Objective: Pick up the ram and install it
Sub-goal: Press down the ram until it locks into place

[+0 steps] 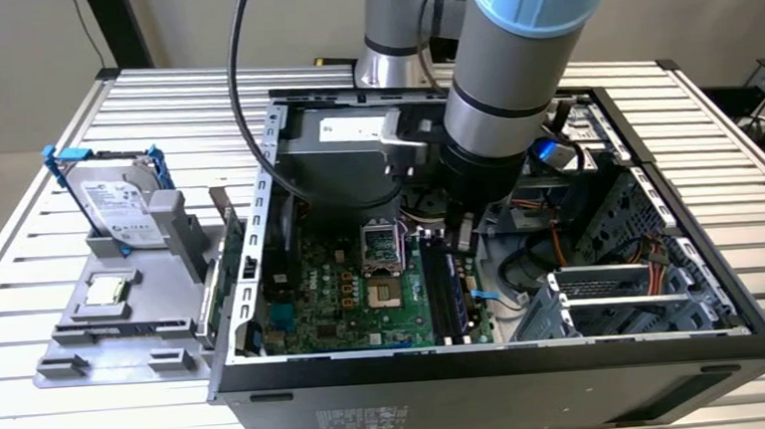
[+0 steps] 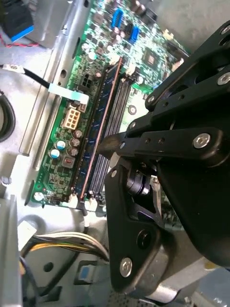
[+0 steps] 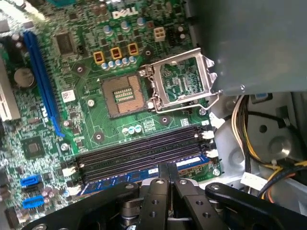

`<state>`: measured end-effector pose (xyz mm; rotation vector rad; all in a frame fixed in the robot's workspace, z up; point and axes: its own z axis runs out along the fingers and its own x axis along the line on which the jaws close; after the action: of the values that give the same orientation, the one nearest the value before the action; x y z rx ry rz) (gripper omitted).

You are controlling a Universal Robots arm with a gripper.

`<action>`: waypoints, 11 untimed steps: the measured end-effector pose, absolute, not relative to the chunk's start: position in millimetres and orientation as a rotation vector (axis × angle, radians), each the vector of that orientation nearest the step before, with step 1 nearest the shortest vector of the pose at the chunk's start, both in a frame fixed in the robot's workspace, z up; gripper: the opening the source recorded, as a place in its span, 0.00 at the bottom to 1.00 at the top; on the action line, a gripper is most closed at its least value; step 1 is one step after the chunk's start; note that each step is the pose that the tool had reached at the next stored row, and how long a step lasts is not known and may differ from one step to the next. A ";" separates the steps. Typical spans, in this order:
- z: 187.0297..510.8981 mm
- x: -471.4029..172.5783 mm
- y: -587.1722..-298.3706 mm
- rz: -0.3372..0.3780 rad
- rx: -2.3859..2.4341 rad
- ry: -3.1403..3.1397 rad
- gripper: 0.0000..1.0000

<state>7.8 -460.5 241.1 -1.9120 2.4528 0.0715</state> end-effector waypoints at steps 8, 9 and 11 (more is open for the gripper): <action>241.0 13.9 -460.4 0.074 -1.993 2.389 0.00; 241.1 14.2 -460.4 0.074 -2.009 2.377 0.00; 241.1 14.3 -460.5 0.075 -2.035 2.355 0.00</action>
<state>14.3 -460.5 241.1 -2.0347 2.3554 0.0745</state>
